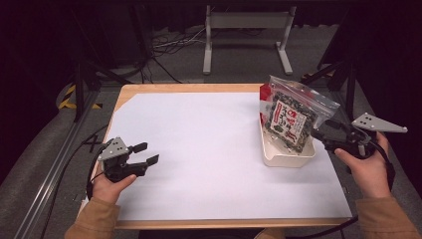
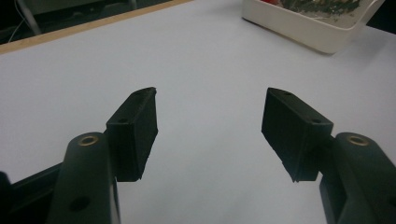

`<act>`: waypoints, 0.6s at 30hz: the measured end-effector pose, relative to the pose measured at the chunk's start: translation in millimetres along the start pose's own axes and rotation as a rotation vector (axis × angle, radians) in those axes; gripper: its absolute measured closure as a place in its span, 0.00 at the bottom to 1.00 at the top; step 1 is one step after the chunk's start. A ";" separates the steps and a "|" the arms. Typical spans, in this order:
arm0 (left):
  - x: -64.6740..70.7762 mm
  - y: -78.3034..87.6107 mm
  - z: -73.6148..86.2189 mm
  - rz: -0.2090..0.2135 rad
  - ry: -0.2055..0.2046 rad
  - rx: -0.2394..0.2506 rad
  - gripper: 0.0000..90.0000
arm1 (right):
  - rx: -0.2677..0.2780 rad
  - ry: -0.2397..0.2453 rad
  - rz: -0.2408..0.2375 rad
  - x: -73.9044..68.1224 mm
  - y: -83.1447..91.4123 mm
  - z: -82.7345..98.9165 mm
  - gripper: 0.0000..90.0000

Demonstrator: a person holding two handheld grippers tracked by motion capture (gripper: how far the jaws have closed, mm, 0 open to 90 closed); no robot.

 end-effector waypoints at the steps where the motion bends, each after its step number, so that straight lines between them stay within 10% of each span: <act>1: 1.4 0.6 0.2 0.000 0.002 -0.002 0.40 | 0.005 0.003 0.001 0.0 1.9 1.0 0.32; 18: 10.2 3.5 -3.3 0.028 -0.028 0.028 0.39 | 0.012 0.022 -0.028 -25.2 19.8 30.0 0.30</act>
Point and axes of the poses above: each handheld gripper's, and its own axes: y roughly backward along the jaws, z roughly out of its underside, x roughly to its right, the point moved 9 cm from there along -y, roughly forward along the jaws, and after that the axes turned 13 degrees about z, right-handed, at the moved point
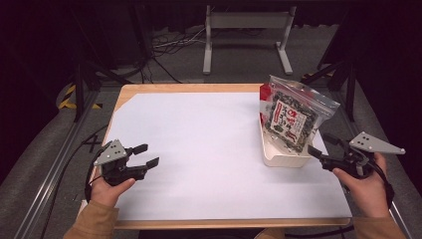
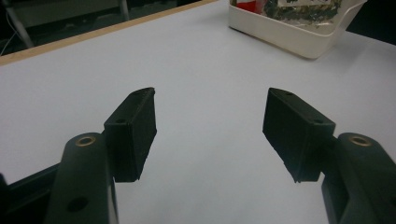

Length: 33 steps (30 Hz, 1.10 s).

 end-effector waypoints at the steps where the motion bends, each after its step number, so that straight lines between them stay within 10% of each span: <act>1: -0.1 0.2 0.0 0.001 0.000 0.000 0.39 | 0.000 0.001 -0.001 -2.3 0.4 1.4 0.30; 21: 1.1 3.3 -2.1 0.017 -0.002 0.025 0.38 | -0.034 0.083 -0.189 -81.5 -23.0 30.1 0.30; 33: 0.8 3.1 -1.2 0.019 -0.006 0.028 0.38 | -0.027 0.108 -0.235 -104.6 -30.7 37.6 0.30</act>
Point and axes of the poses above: each handheld gripper's, and its own axes: y roughly backward along the jaws, z roughly out of its underside, x roughly to its right, the point moved 9 cm from there along -y, roughly forward along the jaws, and after that the axes turned 13 degrees about z, right-handed, at the moved point
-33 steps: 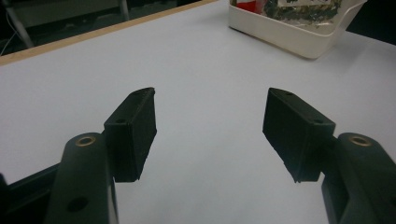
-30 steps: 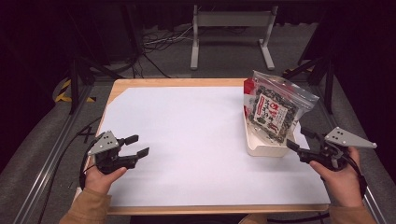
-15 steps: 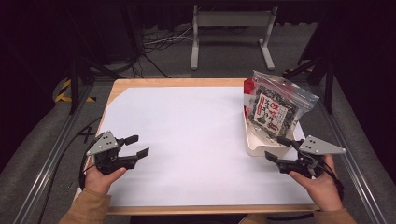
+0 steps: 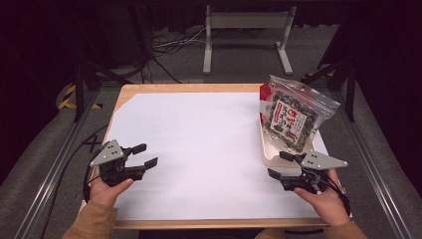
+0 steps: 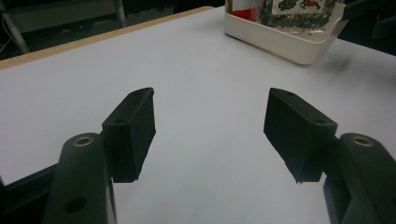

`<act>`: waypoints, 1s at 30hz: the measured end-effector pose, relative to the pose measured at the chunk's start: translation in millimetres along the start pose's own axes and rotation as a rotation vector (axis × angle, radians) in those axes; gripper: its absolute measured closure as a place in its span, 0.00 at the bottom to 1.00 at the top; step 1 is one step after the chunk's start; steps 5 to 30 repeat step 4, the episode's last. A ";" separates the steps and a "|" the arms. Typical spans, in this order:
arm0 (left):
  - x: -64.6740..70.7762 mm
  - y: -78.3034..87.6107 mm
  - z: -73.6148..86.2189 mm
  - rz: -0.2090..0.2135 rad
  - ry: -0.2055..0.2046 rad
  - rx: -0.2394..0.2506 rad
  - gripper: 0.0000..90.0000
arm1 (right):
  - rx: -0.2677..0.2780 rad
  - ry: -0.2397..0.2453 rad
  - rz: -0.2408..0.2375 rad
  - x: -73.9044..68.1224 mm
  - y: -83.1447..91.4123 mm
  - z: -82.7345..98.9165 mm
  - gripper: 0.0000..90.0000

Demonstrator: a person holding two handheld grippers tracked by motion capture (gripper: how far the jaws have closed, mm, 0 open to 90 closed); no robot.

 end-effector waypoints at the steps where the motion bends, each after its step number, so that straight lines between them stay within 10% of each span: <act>1: 1.1 -0.6 0.4 0.005 0.012 0.001 0.38 | 0.002 0.001 -0.001 -0.6 -0.2 0.0 0.30; 30: 0.7 -1.0 0.8 0.005 0.007 -0.001 0.38 | 0.004 0.004 -0.001 -1.6 -0.1 -0.2 0.30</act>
Point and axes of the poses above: each handheld gripper's, and its own axes: y roughly backward along the jaws, z roughly out of its underside, x roughly to its right, the point moved 9 cm from there along -y, roughly forward along the jaws, and after that the axes turned 13 degrees about z, right-handed, at the moved point
